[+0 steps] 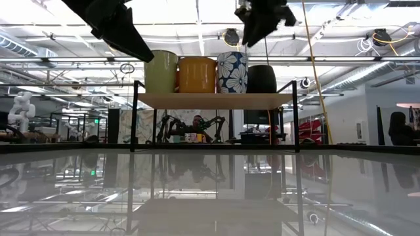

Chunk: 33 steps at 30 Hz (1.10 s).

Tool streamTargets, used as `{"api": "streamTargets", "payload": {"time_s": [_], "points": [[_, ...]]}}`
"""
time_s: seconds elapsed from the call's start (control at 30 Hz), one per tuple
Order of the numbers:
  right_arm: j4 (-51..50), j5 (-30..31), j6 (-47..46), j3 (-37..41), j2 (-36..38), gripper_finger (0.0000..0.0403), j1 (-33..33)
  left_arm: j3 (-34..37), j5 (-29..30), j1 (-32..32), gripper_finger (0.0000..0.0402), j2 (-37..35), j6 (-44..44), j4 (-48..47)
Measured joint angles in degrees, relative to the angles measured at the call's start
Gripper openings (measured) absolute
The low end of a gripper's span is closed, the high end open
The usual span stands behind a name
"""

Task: Place coffee mugs
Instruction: Put the blue patterned mug on the shelf

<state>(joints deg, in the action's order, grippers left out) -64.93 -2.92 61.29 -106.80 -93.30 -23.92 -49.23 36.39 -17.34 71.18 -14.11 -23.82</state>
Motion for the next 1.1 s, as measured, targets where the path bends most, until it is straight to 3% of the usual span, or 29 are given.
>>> {"api": "streamTargets", "payload": {"time_s": [0.2, 0.3, 0.53, 0.73, 0.83, 1.1], "points": [[-0.01, -0.15, -19.99, 0.73, 2.4, 0.0102, 0.42, 0.0, -0.45, -0.02, 0.0292, -0.01, -0.63, 0.12], [0.29, -0.22, -24.27, 4.1, 3.94, 0.0087, 0.47, 0.0, -0.45, -0.03, 0.0292, -0.01, -1.64, 0.12], [9.93, -2.98, -21.62, 18.32, 5.7, 0.0011, 1.22, 0.0, -0.45, -0.17, 0.0292, 0.02, -2.65, 0.34], [23.35, 2.36, -17.4, 28.45, 5.65, 0.0009, 1.18, 0.0, -0.45, -0.17, 0.0292, 0.0, -2.95, 0.42], [24.88, 6.2, -15.68, 30.08, 5.62, 0.0002, 1.16, 0.0, -0.45, -0.17, 0.0292, -0.01, -2.91, 0.41], [26.72, 7.41, -15.99, 30.27, 5.68, 0.0001, 1.15, 0.0, -0.43, -0.17, 0.0292, 0.0, -1.35, 0.42]]}}
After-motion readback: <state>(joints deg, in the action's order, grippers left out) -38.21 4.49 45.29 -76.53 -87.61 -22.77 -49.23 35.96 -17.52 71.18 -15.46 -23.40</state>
